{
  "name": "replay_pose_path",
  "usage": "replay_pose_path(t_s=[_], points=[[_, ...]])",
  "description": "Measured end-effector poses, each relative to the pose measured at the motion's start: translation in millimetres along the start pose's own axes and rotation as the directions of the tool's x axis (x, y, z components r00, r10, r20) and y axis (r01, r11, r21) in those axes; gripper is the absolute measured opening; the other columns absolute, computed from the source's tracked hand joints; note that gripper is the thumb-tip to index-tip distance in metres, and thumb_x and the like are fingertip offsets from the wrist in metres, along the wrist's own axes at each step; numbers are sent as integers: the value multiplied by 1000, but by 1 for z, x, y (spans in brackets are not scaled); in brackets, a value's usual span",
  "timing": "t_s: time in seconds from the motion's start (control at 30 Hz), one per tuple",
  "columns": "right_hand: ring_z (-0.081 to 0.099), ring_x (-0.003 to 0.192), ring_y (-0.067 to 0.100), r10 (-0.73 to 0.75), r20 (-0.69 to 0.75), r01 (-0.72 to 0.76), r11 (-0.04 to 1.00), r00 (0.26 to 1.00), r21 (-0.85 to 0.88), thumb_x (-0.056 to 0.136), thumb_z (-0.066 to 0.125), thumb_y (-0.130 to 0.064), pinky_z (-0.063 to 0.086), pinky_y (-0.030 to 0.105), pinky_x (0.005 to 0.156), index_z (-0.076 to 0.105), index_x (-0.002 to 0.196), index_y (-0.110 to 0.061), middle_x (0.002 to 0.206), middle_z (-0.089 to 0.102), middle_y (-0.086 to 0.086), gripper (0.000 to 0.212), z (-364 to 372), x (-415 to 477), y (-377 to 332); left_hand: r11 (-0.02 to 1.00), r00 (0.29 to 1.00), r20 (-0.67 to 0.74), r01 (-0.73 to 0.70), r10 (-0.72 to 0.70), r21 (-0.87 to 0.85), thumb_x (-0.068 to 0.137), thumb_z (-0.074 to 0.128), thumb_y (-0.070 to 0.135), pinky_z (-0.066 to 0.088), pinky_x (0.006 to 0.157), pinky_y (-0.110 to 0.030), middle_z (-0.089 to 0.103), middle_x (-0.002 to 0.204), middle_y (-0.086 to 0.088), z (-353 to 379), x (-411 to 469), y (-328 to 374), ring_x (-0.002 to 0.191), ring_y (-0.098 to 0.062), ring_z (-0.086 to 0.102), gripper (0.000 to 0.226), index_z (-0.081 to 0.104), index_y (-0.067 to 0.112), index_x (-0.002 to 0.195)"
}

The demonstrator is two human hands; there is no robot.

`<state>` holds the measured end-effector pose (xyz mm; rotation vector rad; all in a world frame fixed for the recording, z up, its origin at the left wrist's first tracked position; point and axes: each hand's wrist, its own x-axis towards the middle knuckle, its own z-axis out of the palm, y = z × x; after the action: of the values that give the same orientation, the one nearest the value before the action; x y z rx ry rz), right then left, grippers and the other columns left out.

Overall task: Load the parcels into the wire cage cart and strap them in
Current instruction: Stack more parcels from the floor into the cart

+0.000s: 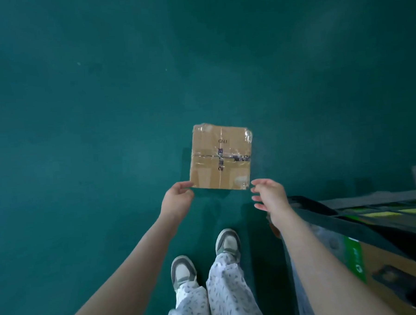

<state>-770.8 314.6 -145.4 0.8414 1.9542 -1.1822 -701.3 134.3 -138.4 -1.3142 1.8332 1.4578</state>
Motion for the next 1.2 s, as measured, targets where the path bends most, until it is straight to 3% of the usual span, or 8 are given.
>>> replay_pose_path(t_s=[0.2,0.37,0.57,0.67,0.77,0.87,1.03,1.2], points=[[48,91,17,6,-12,-7,997,1000,-77,93,46,-11,46,41,93,50,128,-13,100,53,0,36,34,82,27,999,998,42,41,-41,3,96,47,19,32,84,-22,47,138,-5,27,82,-21,104,-16,47,49,36,17,143],[35,134,26,74,26,-71,991,997,-110,94,52,-23,36,45,107,19,150,-13,153,28,6,66,46,126,45,998,994,105,38,-42,45,95,44,15,36,78,-18,43,142,-2,48,124,-36,104,-16,48,61,21,25,150],[56,110,31,71,139,-83,994,988,77,99,45,-24,52,39,82,9,151,-27,148,34,5,64,56,118,49,999,991,133,26,-30,32,94,44,14,39,71,-21,48,138,1,52,116,-35,91,-12,52,66,15,32,150],[60,100,30,-3,116,-22,978,993,205,98,47,-22,52,33,73,25,143,-28,133,47,6,50,47,95,42,1000,993,115,-8,7,11,94,43,14,35,57,-21,55,129,-8,38,89,-23,69,-7,46,60,21,35,146],[61,100,32,-48,113,15,962,992,273,99,46,-24,52,37,78,32,134,-31,118,50,-3,39,34,56,28,999,995,85,-44,45,-13,93,43,17,33,56,-22,58,102,-5,17,51,-4,66,-9,44,55,28,38,141],[61,102,30,-103,115,62,946,988,317,100,44,-28,51,42,84,29,139,-34,121,47,-7,41,18,7,5,992,992,62,-103,107,-75,94,41,19,31,55,-23,59,105,2,-7,0,23,62,-9,42,50,31,44,136],[60,104,31,-150,117,98,927,982,363,100,45,-31,49,42,89,30,139,-34,120,50,-4,42,-8,-80,-37,967,986,37,-153,164,-205,95,43,21,37,79,-31,53,122,6,-46,-83,66,106,-15,51,49,32,46,137],[62,100,32,-182,102,132,919,978,372,99,46,-32,51,40,88,32,137,-34,113,53,-3,41,-32,-160,-67,945,981,24,-179,192,-273,95,47,23,41,87,-37,52,127,2,-86,-158,87,117,-23,49,46,36,46,134]])
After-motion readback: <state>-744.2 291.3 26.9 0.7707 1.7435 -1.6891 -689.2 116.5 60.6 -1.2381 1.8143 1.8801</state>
